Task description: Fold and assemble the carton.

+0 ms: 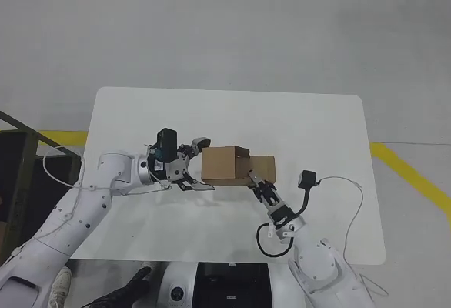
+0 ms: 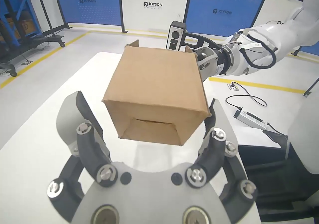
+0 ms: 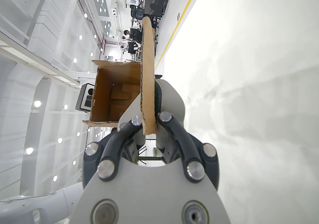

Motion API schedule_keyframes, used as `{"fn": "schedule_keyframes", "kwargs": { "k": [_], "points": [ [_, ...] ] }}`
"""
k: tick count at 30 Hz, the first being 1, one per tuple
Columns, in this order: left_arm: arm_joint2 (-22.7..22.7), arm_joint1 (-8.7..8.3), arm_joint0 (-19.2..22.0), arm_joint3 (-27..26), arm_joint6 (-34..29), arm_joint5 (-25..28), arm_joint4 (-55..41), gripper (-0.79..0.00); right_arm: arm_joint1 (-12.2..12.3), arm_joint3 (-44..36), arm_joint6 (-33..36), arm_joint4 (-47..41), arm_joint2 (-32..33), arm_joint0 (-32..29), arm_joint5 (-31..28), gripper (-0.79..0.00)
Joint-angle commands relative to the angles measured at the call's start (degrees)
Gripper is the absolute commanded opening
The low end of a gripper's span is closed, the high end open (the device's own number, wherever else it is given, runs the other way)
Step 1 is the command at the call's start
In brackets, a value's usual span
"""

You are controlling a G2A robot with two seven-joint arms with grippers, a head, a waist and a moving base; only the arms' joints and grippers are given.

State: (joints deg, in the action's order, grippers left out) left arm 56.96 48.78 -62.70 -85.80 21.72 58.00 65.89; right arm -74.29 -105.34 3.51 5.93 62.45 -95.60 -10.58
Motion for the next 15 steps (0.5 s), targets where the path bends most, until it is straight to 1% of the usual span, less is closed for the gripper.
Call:
{"fn": "schedule_keyframes", "kwargs": {
  "k": [1, 6, 12, 15],
  "points": [
    [-0.6, -0.09, 0.3, 0.2, 0.1, 0.0, -0.4, 0.000, 0.0, 0.1, -0.2, 0.2, -0.1, 0.0, -0.1, -0.785],
    [-2.1, -0.44, 0.8, 0.2, 0.0, 0.0, -1.6, 0.000, -0.1, 0.4, -0.7, 0.4, -0.3, 0.1, -0.4, -0.785],
    [-3.8, -0.97, 1.7, 0.6, 0.1, 0.0, -3.0, -0.083, -0.2, 0.6, -0.7, 0.7, -0.4, 0.3, -0.7, -0.785],
    [-4.4, -1.26, 2.1, 0.6, 0.4, 0.0, -3.3, -0.086, -0.2, 0.8, -0.7, 0.9, -0.4, 0.4, -0.7, -0.785]
  ]
}}
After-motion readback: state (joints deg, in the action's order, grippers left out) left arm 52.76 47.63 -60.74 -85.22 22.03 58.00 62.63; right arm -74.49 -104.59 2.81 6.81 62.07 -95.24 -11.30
